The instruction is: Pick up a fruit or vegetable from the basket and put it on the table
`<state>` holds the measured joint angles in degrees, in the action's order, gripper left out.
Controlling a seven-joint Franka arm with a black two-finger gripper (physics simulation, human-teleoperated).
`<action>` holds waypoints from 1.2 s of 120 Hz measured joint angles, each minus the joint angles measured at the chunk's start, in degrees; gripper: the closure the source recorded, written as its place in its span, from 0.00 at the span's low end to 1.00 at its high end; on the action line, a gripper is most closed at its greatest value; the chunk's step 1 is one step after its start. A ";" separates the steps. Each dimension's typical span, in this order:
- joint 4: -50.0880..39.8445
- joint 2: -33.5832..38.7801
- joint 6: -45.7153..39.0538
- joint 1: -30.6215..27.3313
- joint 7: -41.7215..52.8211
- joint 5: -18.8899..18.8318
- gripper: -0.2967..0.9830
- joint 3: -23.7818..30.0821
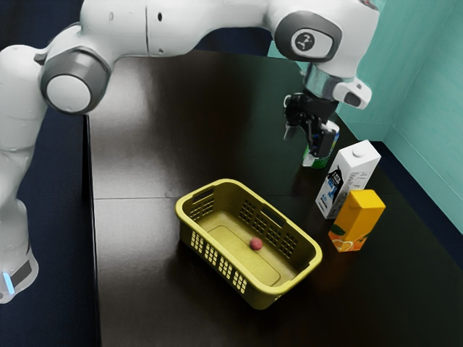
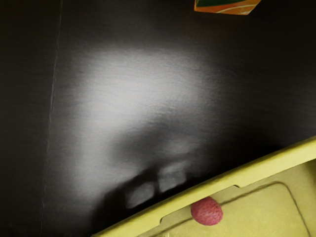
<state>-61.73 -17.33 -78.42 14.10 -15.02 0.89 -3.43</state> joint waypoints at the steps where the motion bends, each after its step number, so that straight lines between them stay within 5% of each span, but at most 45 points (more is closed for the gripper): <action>1: -0.64 0.10 -0.25 0.06 -0.42 0.05 0.23 0.00; 45: -26.73 9.40 -16.61 1.06 -14.35 2.13 0.23 2.30; 144: -44.80 14.84 -33.46 1.59 -27.15 2.49 0.23 4.05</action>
<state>-106.53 -2.48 -111.88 15.69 -42.17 3.38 0.62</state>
